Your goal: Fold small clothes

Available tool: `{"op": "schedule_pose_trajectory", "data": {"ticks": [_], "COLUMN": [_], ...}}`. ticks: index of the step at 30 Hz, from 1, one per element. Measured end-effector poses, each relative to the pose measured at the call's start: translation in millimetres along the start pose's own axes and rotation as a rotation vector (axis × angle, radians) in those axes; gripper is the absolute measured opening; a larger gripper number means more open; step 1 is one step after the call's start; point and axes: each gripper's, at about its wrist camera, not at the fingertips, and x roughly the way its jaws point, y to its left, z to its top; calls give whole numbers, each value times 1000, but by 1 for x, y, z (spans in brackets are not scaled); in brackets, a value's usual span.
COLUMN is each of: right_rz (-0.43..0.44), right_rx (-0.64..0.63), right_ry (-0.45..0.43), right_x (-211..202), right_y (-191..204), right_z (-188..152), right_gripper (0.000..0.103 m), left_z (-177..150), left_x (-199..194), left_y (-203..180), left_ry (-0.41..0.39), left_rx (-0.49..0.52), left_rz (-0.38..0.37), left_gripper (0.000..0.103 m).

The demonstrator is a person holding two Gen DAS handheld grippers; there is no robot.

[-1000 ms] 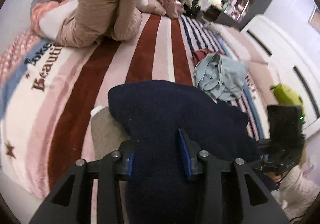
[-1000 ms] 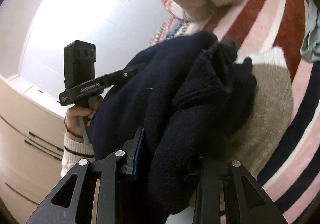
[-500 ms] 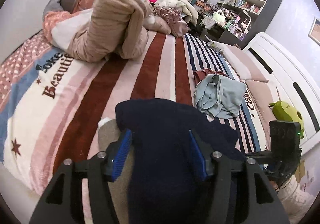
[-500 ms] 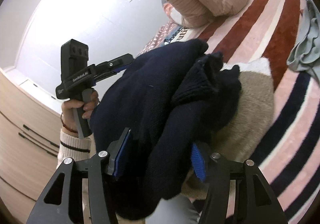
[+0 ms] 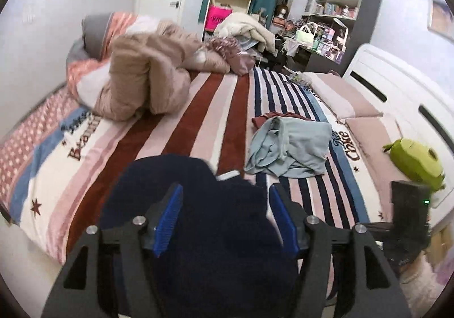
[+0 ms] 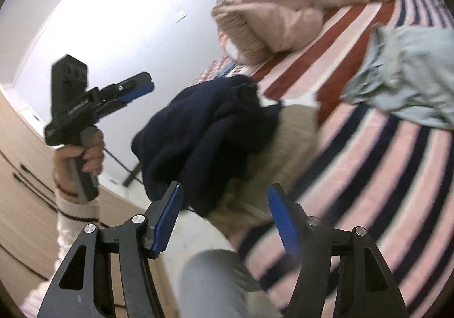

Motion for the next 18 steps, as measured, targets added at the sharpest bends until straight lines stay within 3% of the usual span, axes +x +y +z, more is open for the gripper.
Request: {"op": "schedule_pose_trajectory", "data": {"ticks": [4, 10, 12, 14, 15, 18], "right_rz": [-118, -370, -445, -527, -577, -699], "right_rx": [-36, -148, -182, -230, -258, -316], "right_ry": [-54, -188, -262, -333, -375, -487], "right_x": [-47, -130, -159, -181, -193, -221], "right_y": [-13, -23, -22, -16, -12, -2], "right_z": [-31, -85, -104, -121, -131, -152], "right_gripper": [61, 66, 73, 81, 82, 100], "left_z": [-20, -58, -73, -89, -95, -110], "left_x": [-4, -11, -14, -18, -18, -15], "left_y": [-73, -179, -208, -233, -242, -266], "left_ry": [-95, -280, -366, -459, -484, -498], "left_rx": [57, 178, 192, 210, 212, 197], "left_rz": [-14, 68, 103, 123, 133, 133], "left_gripper": [70, 88, 98, 102, 102, 102]}}
